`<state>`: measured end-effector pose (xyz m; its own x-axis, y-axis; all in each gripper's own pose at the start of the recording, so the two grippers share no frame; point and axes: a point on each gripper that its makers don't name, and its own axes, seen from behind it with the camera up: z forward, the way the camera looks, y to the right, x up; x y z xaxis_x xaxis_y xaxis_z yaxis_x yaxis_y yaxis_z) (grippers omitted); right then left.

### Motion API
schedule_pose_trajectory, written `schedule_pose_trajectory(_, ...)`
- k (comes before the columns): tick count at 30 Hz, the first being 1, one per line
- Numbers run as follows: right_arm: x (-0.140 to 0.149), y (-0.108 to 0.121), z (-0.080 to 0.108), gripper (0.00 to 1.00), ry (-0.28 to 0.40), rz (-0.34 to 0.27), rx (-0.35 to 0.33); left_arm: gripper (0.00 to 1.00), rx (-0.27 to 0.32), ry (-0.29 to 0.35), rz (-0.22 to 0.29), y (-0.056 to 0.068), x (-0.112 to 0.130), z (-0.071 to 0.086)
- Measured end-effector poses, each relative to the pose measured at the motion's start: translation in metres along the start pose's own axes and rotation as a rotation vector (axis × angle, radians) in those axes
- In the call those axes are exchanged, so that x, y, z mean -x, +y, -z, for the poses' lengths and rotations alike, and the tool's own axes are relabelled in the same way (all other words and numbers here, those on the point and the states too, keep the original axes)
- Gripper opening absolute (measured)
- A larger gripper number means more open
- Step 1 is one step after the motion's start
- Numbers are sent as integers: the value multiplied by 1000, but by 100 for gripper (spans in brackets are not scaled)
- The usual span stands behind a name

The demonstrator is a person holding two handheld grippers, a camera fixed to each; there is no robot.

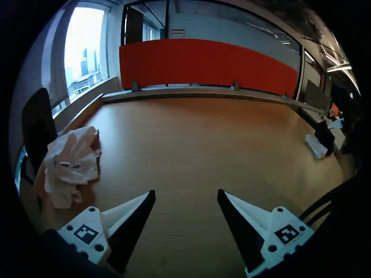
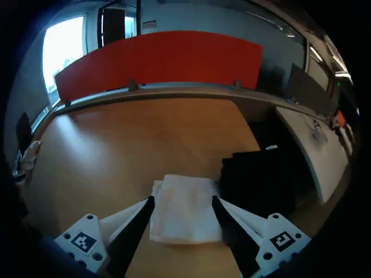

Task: Fold towel

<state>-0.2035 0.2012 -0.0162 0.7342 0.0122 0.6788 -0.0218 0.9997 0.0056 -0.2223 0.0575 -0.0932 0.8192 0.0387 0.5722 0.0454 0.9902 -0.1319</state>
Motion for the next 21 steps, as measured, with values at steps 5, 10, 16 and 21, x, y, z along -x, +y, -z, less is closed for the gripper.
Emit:
schedule_pose_trajectory(5, -21, -5, 6, 96, 119, -24, 6, 99, -2, 4, 0, 1, -3, 0)
schedule_pose_trajectory(10, -36, -5, 13, 96, 211, -47, 22, 100, 0, 6, -1, 2, -5, -1)
schedule_pose_trajectory(16, -59, -1, 24, 96, 326, -60, 56, 100, 6, 9, -5, 7, -7, -2)
schedule_pose_trajectory(21, -83, 3, 35, 96, 428, -81, 83, 100, 10, 10, -8, 11, -8, -2)
